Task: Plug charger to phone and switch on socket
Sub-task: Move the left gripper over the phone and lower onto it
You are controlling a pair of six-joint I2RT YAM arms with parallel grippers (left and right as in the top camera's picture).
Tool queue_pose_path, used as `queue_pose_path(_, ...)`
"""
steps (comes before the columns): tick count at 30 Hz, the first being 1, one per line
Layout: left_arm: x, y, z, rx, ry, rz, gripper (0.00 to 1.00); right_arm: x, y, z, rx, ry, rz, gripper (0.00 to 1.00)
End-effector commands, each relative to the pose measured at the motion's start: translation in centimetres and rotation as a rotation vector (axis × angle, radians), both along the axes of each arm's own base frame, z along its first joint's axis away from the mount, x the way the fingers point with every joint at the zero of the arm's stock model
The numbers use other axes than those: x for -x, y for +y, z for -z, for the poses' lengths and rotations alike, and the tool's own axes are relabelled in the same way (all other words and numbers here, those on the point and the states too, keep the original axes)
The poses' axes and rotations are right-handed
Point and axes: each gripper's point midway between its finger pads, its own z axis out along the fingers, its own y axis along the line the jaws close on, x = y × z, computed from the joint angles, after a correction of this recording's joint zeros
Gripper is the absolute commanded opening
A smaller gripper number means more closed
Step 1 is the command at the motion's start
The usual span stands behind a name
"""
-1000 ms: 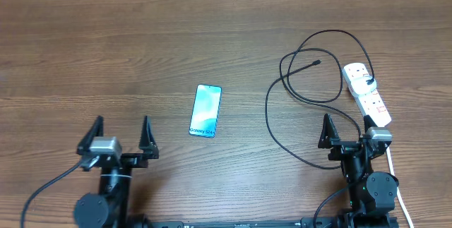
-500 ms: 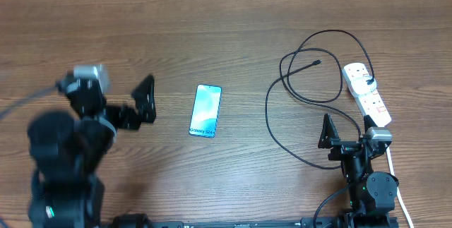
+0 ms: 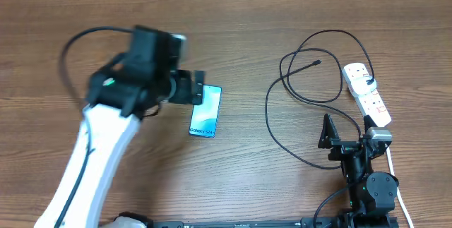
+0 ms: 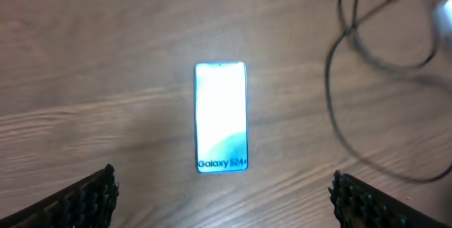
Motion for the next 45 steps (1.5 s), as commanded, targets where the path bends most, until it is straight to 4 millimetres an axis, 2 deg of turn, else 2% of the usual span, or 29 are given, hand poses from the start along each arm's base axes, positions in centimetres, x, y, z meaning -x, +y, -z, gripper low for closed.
queue_pose_path(1,-1.1,-0.7,1.3,-0.05,0.022,0.005,1.0,0.1,-0.2,-0.4,0.004,-0.018,0.009,1.0)
queue_pose_path(6,-1.8,-1.2,5.4,-0.085,0.141,0.014,1.0,0.1,-0.2,-0.4,0.004,-0.018,0.009,1.0)
queue_pose_path(11,-1.7,-3.3,9.2,-0.031,0.272,0.079,1.0,0.1,-0.2,-0.4,0.004,-0.018,0.009,1.0)
queue_pose_path(19,-0.2,-3.7,15.7,-0.117,0.476,0.128,1.0,0.1,-0.2,-0.4,0.004,-0.018,0.009,1.0)
queue_pose_path(25,-0.1,-3.9,19.1,-0.176,0.536,0.127,1.0,0.1,-0.2,-0.4,0.004,-0.018,0.009,1.0)
queue_pose_path(30,-0.9,-2.9,20.6,-0.245,0.527,0.049,1.0,0.1,-0.2,-0.4,0.004,-0.018,0.009,1.0)
queue_pose_path(39,-2.8,-3.7,20.9,-0.22,0.448,0.052,1.0,0.1,-0.2,-0.4,0.004,-0.018,0.009,1.0)
queue_pose_path(45,-2.9,-3.8,21.7,-0.214,0.434,0.052,0.99,0.1,-0.2,-0.4,0.004,-0.018,0.009,1.0)
